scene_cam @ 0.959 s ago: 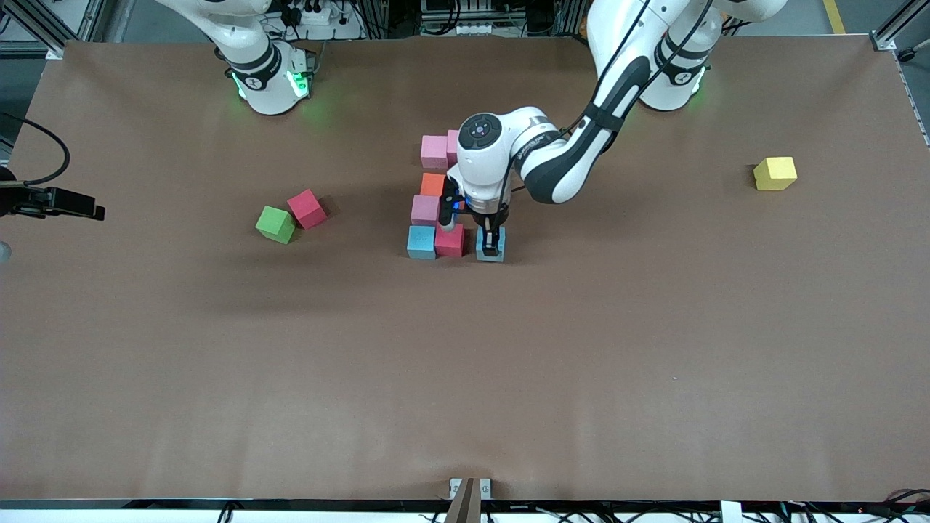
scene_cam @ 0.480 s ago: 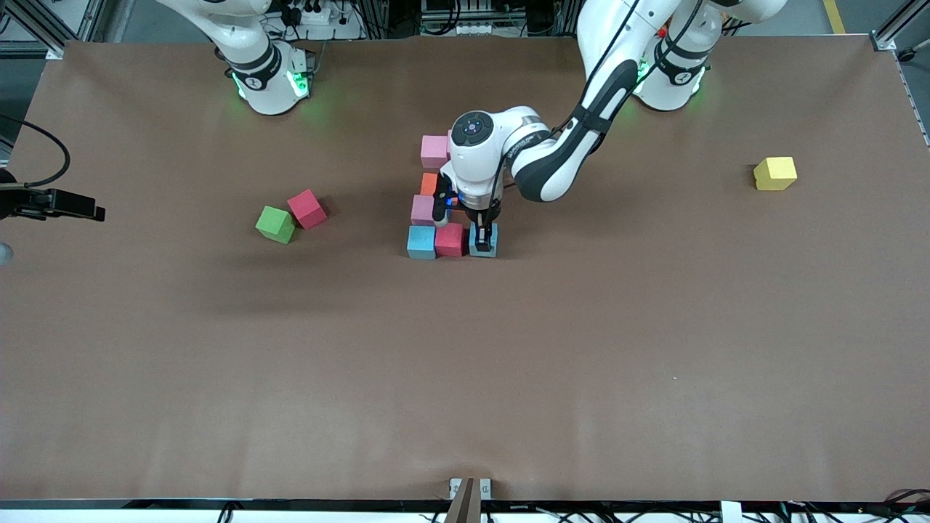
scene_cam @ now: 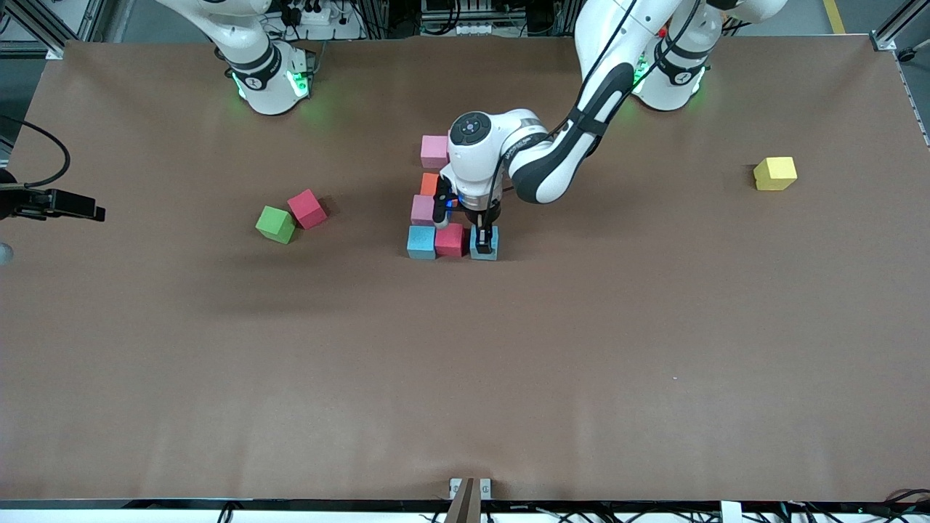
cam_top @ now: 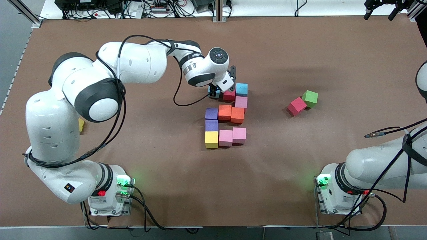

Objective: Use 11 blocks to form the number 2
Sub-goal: 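Lower the cyan block onto the table next to the pink block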

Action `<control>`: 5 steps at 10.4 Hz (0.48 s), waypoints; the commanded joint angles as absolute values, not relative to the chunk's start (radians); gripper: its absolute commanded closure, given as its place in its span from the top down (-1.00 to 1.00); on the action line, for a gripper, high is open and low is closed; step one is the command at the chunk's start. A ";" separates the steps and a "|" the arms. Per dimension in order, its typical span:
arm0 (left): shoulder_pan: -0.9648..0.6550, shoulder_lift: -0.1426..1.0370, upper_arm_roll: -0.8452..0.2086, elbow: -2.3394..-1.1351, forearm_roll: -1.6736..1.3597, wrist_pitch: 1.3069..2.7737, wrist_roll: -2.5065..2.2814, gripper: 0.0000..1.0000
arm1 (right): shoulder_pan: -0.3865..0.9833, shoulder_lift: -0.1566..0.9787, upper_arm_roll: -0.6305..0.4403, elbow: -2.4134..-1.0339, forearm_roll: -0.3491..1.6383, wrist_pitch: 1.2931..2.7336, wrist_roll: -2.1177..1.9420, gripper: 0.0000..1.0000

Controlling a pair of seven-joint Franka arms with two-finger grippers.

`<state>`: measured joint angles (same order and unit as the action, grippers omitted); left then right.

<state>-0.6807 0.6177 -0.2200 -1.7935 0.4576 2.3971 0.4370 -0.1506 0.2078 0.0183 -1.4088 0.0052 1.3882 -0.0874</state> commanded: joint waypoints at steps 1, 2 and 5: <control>-0.690 0.621 -0.216 -1.787 0.489 2.408 0.388 -1.00 | -0.173 0.210 0.028 -1.401 0.018 1.378 -0.103 1.00; -0.699 0.623 -0.216 -1.786 0.489 2.408 0.371 -1.00 | -0.173 0.212 0.028 -1.401 0.018 1.378 -0.103 1.00; -0.706 0.629 -0.216 -1.775 0.480 2.408 0.365 -1.00 | -0.175 0.212 0.028 -1.401 0.018 1.378 -0.103 1.00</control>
